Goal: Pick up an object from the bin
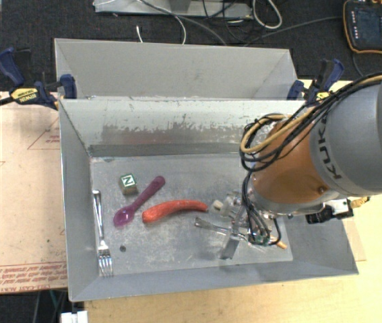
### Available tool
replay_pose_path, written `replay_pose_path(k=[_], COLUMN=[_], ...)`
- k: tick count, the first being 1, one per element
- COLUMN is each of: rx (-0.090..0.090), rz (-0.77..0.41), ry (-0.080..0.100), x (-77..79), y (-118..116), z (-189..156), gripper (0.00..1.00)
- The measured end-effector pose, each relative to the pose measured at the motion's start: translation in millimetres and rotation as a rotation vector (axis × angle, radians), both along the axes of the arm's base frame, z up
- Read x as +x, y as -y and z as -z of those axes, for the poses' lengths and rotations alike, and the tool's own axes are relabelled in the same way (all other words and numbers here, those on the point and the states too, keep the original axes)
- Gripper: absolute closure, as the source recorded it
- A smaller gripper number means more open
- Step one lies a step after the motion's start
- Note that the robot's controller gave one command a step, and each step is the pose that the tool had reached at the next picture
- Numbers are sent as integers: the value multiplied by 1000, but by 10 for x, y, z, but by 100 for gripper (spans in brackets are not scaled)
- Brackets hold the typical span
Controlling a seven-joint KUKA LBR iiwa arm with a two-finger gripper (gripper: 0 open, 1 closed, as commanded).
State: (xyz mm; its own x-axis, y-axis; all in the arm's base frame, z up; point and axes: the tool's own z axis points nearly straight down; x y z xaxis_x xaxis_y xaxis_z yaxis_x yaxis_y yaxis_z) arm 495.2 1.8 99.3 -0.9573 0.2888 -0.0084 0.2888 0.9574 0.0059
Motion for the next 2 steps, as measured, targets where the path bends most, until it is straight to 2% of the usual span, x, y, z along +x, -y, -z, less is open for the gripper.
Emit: replay_pose_path(k=[1, 2], rx=[-1, 3], rz=[-34, 137], ry=[5, 1], x=[150, 34], y=[134, 13], z=[291, 289], gripper=[0, 100])
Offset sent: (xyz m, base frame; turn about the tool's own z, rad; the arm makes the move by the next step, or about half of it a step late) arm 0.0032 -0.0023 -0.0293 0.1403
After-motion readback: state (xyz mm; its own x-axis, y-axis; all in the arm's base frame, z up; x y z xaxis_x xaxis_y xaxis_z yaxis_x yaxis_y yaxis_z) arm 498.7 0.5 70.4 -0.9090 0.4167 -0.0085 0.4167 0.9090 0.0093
